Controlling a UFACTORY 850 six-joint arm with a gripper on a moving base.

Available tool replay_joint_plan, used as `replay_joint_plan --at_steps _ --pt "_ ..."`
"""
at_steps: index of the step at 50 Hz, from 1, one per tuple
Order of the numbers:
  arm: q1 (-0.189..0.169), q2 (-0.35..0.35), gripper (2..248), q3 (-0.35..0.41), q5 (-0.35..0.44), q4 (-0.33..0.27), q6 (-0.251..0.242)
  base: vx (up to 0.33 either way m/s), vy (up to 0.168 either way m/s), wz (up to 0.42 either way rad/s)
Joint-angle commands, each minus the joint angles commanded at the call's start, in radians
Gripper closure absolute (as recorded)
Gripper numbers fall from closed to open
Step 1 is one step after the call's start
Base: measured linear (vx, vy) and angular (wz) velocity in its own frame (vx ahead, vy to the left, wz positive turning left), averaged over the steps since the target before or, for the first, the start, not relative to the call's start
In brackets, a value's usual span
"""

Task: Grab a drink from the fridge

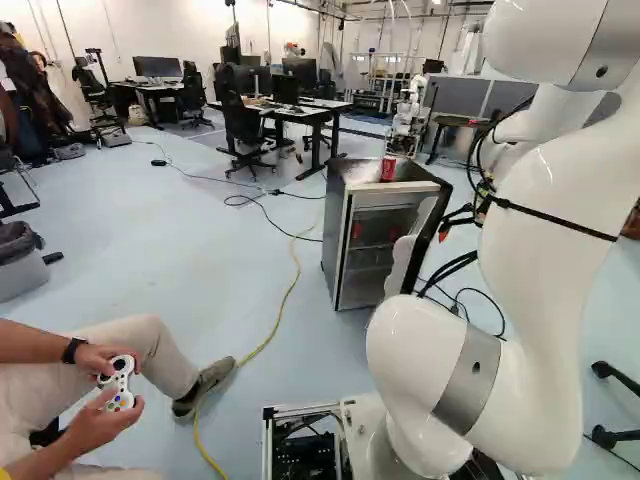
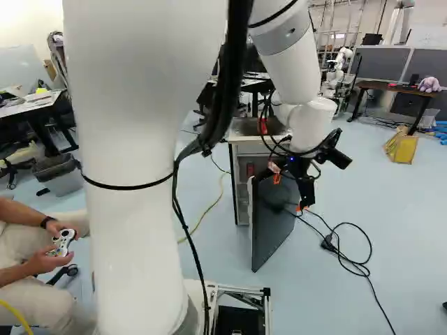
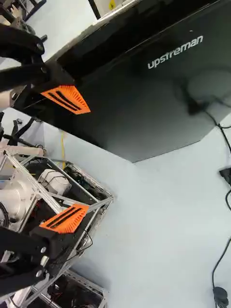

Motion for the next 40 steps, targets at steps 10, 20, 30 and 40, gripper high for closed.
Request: replay_joint_plan --at_steps 10,20,30,40 --pt "0.028 0.022 3 0.030 0.000 0.000 0.000 0.000 0.000 0.000" --pt "0.059 0.043 3 0.058 0.000 0.000 0.000 0.000 0.000 0.000" --pt "0.091 0.060 3 0.080 0.000 0.000 0.000 0.000 0.000 0.000" --pt "0.124 0.073 3 0.097 0.000 0.000 0.000 0.000 0.000 0.000"
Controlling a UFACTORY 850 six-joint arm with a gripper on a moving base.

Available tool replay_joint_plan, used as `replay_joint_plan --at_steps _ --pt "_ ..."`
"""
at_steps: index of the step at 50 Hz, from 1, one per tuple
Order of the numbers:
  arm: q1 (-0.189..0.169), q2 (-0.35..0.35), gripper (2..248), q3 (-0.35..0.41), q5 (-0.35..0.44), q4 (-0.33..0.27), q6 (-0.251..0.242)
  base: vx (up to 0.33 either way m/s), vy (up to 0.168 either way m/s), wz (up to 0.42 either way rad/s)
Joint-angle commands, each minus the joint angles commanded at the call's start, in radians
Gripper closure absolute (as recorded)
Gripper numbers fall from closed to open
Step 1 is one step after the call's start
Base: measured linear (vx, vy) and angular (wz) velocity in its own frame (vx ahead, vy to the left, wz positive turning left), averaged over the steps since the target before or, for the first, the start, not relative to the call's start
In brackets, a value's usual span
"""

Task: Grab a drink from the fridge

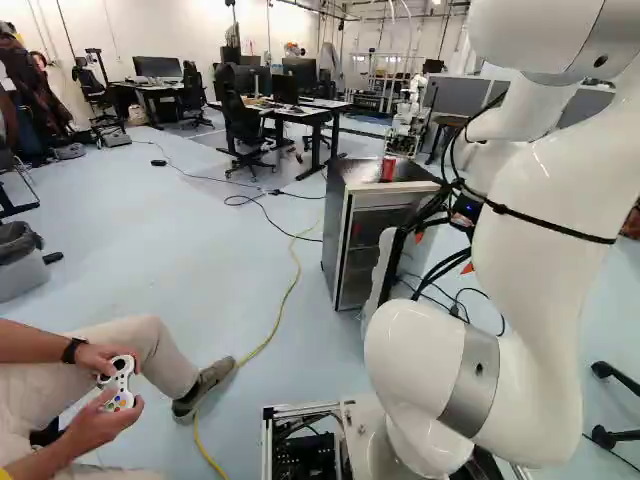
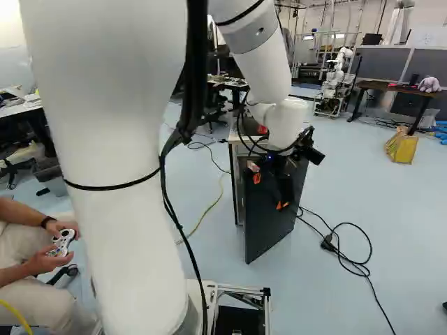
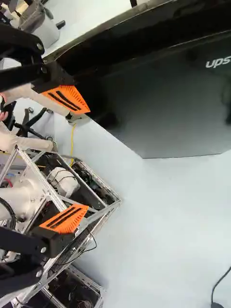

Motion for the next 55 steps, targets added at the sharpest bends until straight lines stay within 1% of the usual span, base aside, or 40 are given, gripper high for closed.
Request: replay_joint_plan --at_steps 21,55 --pt "0.060 0.006 3 0.008 0.000 0.000 0.000 0.000 0.000 0.000" --pt "0.118 -0.021 3 -0.028 0.000 0.000 0.000 0.000 0.000 0.000"
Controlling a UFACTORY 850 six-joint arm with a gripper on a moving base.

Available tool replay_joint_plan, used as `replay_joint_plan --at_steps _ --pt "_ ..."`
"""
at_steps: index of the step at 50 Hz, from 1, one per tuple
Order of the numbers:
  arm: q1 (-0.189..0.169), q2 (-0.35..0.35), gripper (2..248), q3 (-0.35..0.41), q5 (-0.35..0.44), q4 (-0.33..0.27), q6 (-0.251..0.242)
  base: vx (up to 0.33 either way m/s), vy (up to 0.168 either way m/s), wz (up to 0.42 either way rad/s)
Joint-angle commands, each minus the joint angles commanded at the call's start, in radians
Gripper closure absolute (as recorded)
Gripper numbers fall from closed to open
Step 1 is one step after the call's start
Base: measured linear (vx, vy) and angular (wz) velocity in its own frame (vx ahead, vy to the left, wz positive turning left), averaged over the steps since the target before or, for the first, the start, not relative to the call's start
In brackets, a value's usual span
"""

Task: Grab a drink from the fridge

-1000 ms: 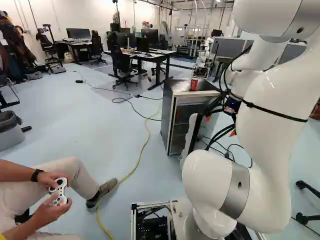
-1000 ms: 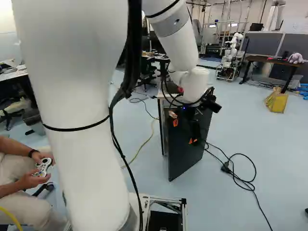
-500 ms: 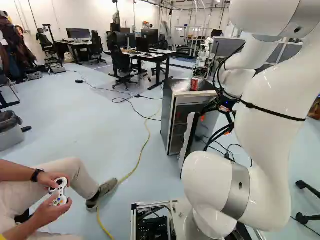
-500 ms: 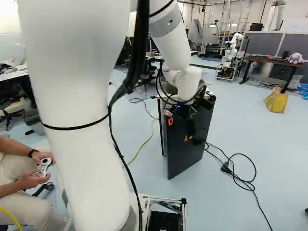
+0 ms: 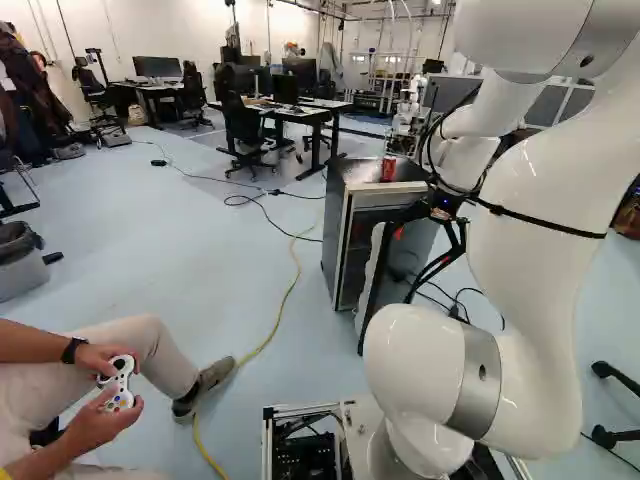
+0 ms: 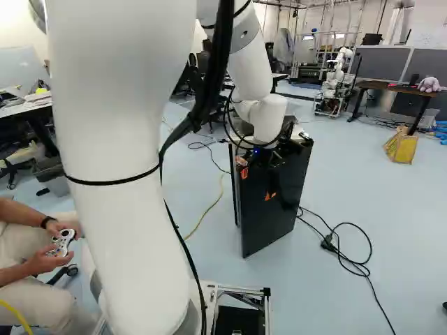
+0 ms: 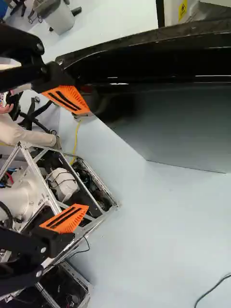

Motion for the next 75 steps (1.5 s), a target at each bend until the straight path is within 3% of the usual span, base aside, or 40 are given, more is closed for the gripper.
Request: replay_joint_plan --at_steps 75 --pt "0.095 -0.105 3 -0.142 0.000 0.000 0.000 0.000 0.000 0.000"
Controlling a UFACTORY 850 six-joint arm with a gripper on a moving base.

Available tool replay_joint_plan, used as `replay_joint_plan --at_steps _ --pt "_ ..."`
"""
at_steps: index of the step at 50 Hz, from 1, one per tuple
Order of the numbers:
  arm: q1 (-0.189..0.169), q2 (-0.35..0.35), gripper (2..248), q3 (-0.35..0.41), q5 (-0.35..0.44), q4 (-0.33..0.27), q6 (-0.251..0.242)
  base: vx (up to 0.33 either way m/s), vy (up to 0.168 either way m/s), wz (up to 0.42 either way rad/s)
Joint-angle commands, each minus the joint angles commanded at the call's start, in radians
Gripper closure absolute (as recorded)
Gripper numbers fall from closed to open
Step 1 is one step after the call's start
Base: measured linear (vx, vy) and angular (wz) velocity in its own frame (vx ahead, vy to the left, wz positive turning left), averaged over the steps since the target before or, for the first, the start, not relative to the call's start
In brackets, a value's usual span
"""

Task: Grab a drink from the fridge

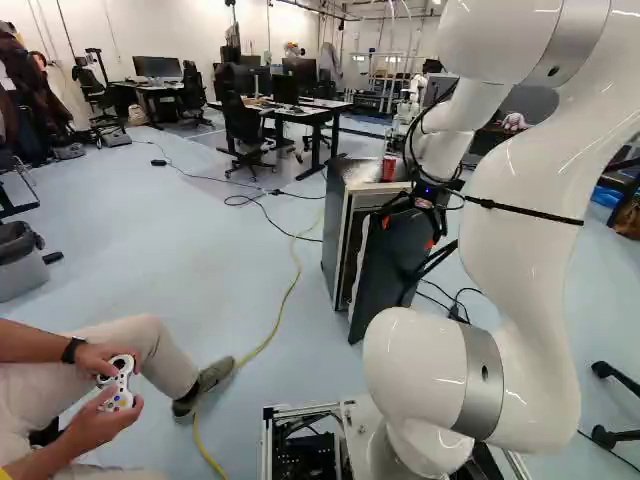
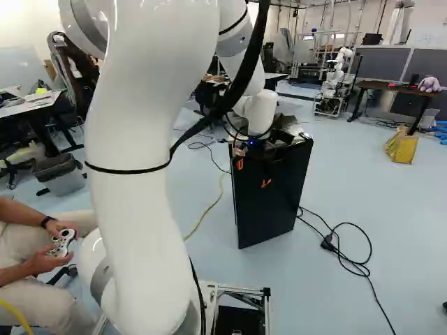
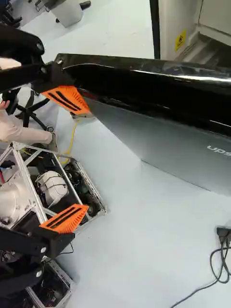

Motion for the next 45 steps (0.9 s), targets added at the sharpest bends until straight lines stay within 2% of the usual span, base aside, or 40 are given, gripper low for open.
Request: replay_joint_plan --at_steps 45 --pt "0.042 -0.087 3 -0.124 0.000 0.000 0.000 0.000 0.000 0.000"
